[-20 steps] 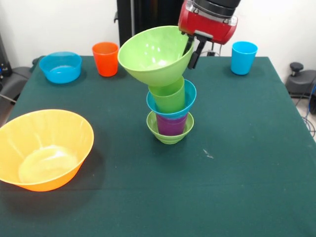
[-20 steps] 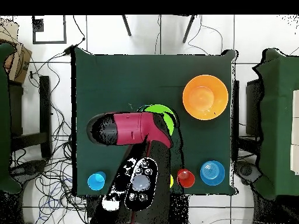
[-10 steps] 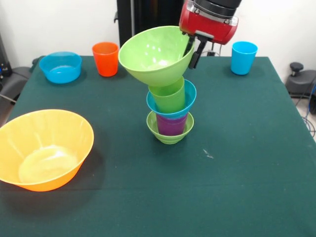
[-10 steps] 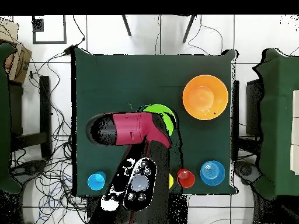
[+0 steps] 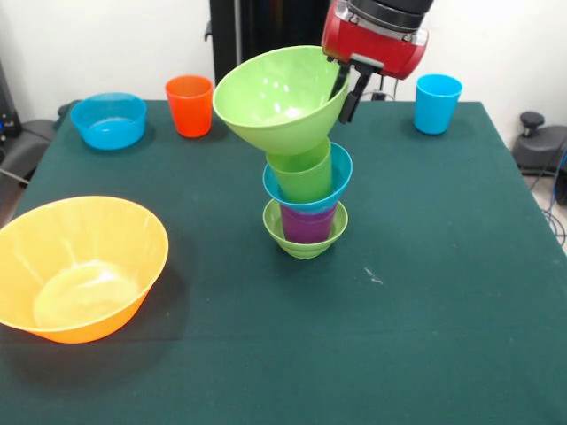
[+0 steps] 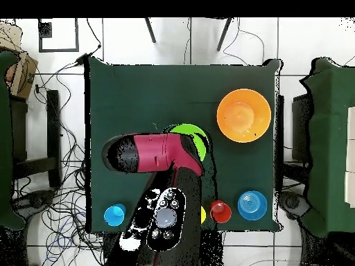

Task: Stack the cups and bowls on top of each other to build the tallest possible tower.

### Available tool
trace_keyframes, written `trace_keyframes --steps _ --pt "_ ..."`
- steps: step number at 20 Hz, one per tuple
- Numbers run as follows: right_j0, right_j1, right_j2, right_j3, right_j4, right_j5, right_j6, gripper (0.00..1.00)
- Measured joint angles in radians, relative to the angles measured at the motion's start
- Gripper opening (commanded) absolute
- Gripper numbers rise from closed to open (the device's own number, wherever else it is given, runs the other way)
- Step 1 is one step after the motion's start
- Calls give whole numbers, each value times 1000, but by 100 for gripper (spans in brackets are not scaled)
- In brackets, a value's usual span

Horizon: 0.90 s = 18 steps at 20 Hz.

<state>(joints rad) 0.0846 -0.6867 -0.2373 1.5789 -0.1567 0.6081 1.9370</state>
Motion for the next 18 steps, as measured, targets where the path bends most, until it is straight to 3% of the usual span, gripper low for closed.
trace_keyframes --steps 18 --pt "-1 21 0 -23 2 0 0 0"
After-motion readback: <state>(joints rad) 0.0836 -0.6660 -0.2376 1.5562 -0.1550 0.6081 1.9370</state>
